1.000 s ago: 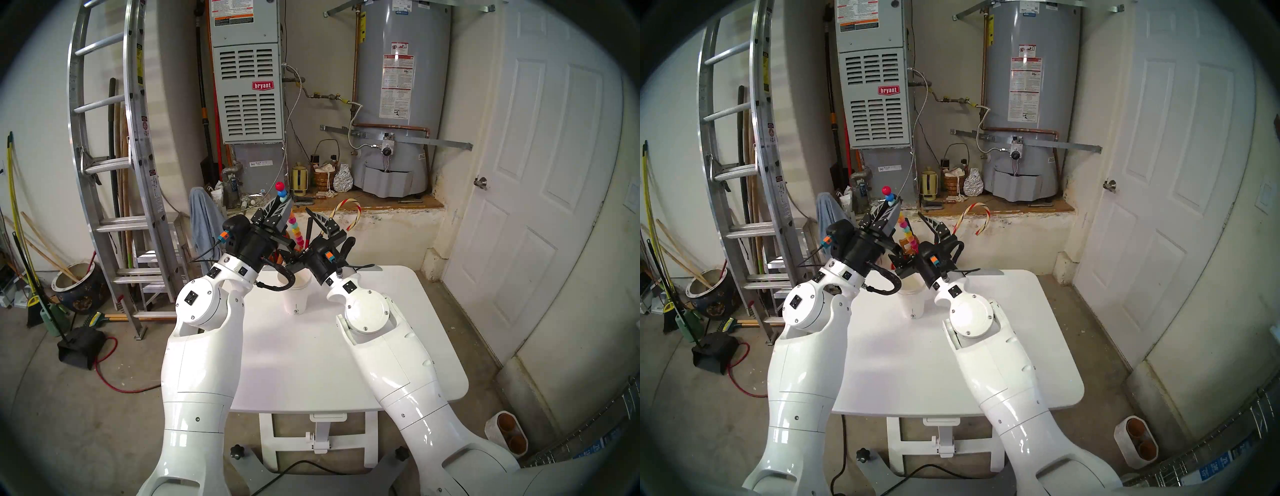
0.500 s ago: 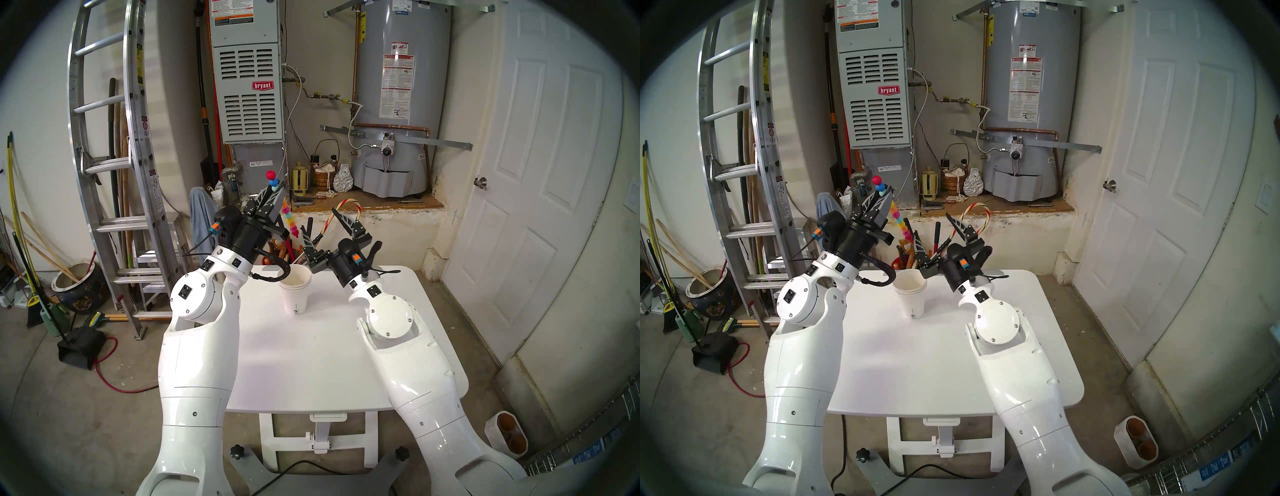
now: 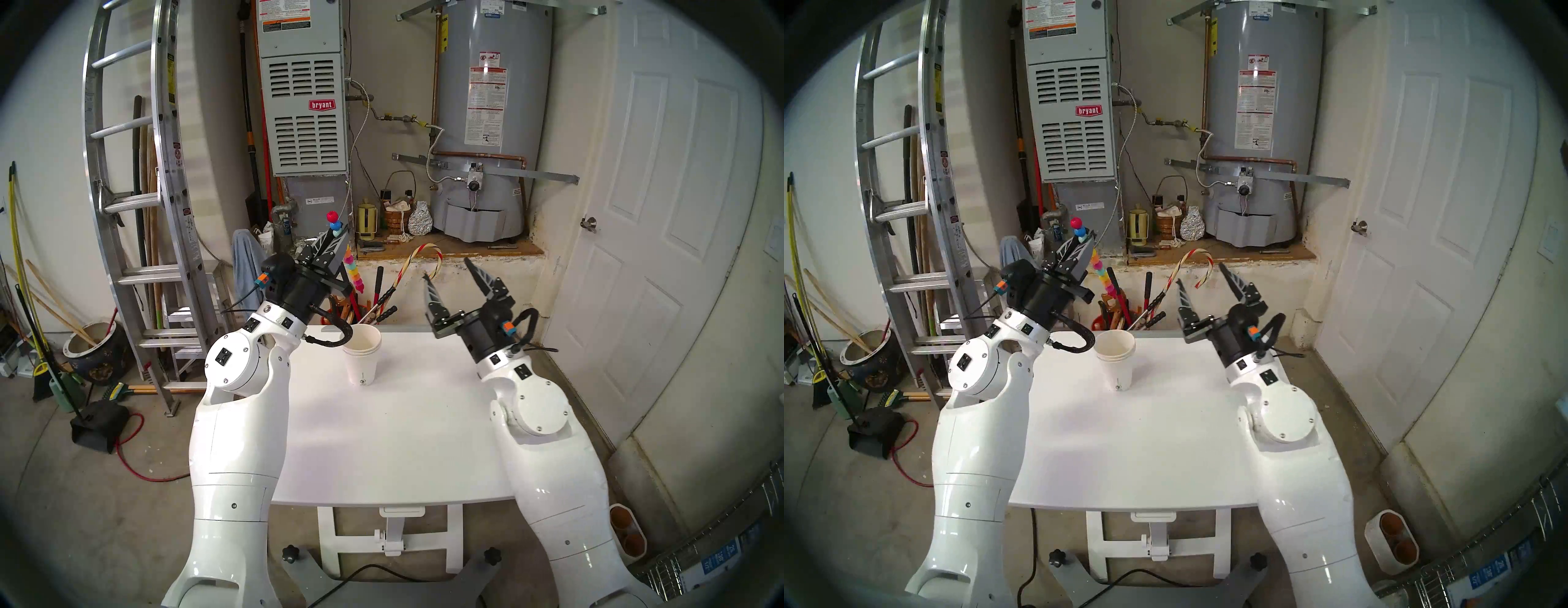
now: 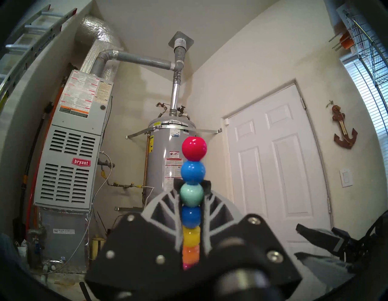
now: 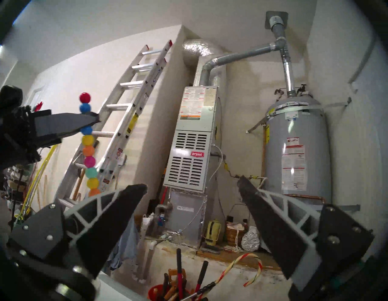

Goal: Switch the marker to another color

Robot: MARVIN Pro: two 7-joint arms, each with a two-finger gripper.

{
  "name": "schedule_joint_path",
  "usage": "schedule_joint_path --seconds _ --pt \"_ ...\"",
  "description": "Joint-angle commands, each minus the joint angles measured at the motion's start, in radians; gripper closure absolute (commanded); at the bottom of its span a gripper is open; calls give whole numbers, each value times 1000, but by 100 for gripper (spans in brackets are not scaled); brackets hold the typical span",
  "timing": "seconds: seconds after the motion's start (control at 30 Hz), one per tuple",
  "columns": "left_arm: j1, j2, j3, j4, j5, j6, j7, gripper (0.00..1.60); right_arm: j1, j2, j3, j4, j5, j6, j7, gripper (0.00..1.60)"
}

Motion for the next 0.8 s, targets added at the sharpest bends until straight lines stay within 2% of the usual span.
schedule_joint_path --seconds 0.0,0.3,0.4,0.43,0.47,0.5,0.57,0.77 --pt "9 22 8 -38 23 21 -8 160 -45 -4 75 -105 94 108 -15 0" --pt "23 31 15 -45 64 70 -7 160 -95 5 105 -234 143 311 -54 0" --pt "27 32 19 -48 71 86 -9 160 -95 6 111 -248 139 380 -77 0" --pt "32 33 19 -50 68 92 -14 160 -93 12 111 -242 144 379 -81 0" --pt "36 33 18 -52 69 92 -15 160 -91 7 116 -251 139 425 -84 0" --pt "40 39 19 -51 74 92 -19 160 -90 10 114 -245 132 419 -95 0" --pt "45 38 17 -44 77 95 -18 160 -86 3 120 -246 131 454 -96 0" --pt "55 37 17 -23 84 82 -24 160 -87 4 120 -231 123 447 -102 0"
